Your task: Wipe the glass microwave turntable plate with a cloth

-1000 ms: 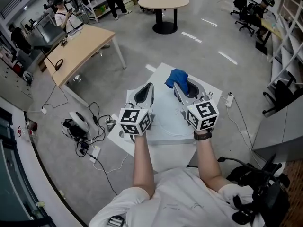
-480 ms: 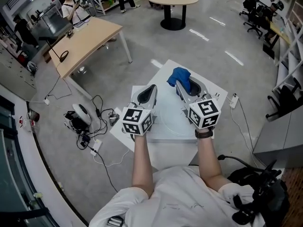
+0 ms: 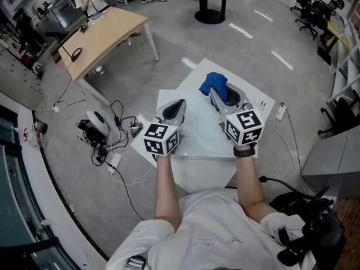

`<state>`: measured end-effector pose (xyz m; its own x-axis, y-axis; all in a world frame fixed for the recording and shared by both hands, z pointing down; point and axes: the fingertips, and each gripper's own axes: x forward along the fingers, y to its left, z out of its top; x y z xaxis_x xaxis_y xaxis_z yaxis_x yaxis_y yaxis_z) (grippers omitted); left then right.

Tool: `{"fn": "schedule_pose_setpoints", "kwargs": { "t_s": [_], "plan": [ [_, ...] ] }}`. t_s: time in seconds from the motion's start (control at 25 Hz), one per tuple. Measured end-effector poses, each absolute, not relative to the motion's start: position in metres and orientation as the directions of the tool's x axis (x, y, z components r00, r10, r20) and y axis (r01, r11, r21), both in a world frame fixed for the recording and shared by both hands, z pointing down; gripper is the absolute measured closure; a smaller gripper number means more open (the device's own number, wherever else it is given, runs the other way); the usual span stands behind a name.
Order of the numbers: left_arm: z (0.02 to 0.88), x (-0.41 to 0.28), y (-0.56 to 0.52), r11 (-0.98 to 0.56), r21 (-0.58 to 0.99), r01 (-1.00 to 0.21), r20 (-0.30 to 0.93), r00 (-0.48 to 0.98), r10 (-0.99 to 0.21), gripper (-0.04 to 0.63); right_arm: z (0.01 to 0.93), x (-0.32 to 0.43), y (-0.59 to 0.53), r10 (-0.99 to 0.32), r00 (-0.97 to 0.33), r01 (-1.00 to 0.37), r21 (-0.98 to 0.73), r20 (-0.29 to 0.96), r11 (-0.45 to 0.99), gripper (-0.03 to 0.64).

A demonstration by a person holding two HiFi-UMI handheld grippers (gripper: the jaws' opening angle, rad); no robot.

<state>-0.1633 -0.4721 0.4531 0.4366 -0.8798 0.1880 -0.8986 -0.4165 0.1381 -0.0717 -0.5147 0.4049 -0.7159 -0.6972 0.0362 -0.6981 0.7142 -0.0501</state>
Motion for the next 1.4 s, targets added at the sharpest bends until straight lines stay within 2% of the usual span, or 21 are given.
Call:
{"fn": "schedule_pose_setpoints", "kwargs": {
  "t_s": [0.4, 0.6, 0.8, 1.16, 1.4],
  "plan": [
    [0.495, -0.147, -0.46, -0.508, 0.139, -0.85, 0.336, 0.523, -0.783, 0.594, 0.417, -0.063, -0.527, -0.706, -0.705, -0.71, -0.062, 0.069, 0.702, 0.499],
    [0.526, -0.128, -0.45, -0.569, 0.135, -0.811, 0.46, 0.56, -0.689, 0.594, 0.421, -0.064, -0.531, -0.7, -0.71, -0.704, -0.069, 0.077, 0.707, 0.499],
    [0.549, -0.12, -0.441, -0.585, 0.112, -0.803, 0.584, 0.529, -0.616, 0.594, 0.424, -0.072, -0.526, -0.682, -0.727, -0.687, -0.066, 0.085, 0.724, 0.499],
    [0.577, -0.116, -0.431, -0.586, 0.135, -0.799, 0.682, 0.504, -0.53, 0.594, 0.426, -0.076, -0.525, -0.671, -0.735, -0.677, -0.06, 0.092, 0.733, 0.498],
    [0.587, -0.119, -0.43, -0.574, 0.135, -0.807, 0.704, 0.486, -0.518, 0.594, 0.43, -0.075, -0.525, -0.665, -0.74, -0.672, -0.061, 0.105, 0.738, 0.498]
  ]
}}
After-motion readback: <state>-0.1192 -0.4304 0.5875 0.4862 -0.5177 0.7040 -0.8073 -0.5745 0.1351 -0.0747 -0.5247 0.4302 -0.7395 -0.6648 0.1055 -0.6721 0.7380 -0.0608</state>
